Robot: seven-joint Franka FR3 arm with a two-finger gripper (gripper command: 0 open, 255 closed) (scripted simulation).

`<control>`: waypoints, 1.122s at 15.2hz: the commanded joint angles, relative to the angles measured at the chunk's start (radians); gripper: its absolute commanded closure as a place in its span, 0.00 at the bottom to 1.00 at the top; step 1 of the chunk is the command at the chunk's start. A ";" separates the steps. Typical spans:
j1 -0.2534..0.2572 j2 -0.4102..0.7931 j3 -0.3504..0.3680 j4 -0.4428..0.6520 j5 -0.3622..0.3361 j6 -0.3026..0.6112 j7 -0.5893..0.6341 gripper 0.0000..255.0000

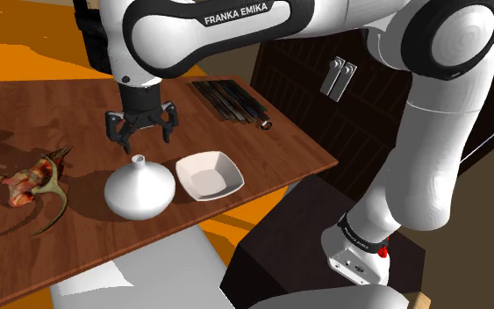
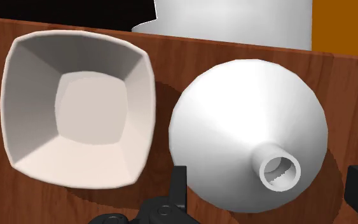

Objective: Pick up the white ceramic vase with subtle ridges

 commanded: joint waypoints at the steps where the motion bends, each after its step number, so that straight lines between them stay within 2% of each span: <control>1: 0.034 0.092 -0.007 0.106 -0.032 -0.021 0.033 0.00; 11: 0.040 0.134 -0.017 0.063 -0.048 0.062 0.040 0.00; 12: 0.040 0.134 -0.017 0.063 -0.048 0.062 0.040 1.00; 17: 0.040 0.134 -0.017 0.062 -0.048 0.063 0.040 1.00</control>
